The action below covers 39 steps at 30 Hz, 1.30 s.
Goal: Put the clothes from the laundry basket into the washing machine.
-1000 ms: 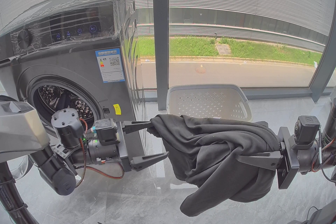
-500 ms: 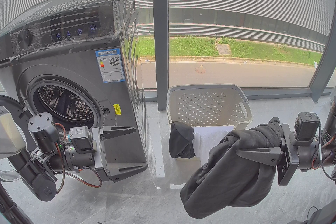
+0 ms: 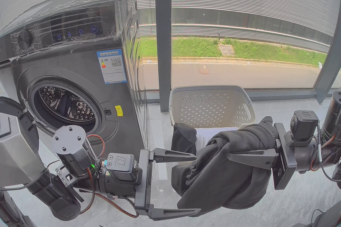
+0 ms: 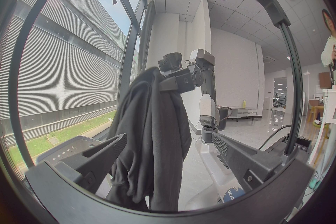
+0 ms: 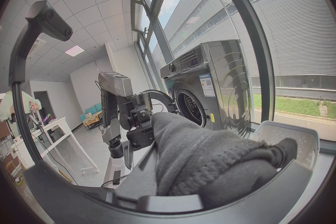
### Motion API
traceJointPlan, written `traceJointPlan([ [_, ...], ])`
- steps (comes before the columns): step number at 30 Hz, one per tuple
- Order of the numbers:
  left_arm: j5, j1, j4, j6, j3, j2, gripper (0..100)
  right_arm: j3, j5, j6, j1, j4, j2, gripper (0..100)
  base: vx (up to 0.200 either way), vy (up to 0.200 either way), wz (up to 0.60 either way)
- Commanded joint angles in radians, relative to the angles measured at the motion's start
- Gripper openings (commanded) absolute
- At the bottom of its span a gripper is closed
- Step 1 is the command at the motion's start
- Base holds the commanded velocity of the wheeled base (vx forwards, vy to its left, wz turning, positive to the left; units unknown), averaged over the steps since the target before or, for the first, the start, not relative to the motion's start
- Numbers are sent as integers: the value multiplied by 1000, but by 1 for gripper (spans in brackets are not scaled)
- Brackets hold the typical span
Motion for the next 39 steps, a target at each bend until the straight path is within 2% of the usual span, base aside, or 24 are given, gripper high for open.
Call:
traceJointPlan([
  [1, 17, -17, -10, -4, -28, 80, 100, -18, 1, 0, 42, 1, 25, 0, 0, 0, 0],
  [6, 87, -3, -8, -16, -96, 134, 100, -22, 1, 5, 78, 1, 24, 0, 0, 0, 0],
  [10, 153, 11, -4, -39, -135, 160, 100, -30, -3, 12, 88, -1, 22, 0, 0, 0, 0],
  [17, 152, 17, -5, -38, -131, 157, 100, -35, -3, 14, 90, 1, 21, 0, 0, 0, 0],
  [23, 138, -43, -10, -38, -135, 172, 100, -67, -1, 14, 118, -1, 38, 0, 0, 0, 0],
  [31, 144, -58, -10, -42, -203, 195, 100, -104, -6, 31, 154, -1, 67, 0, 0, 0, 0],
  [39, 147, -83, -10, -53, -184, 195, 100, -151, -7, 39, 159, 1, 93, 0, 0, 0, 0],
])
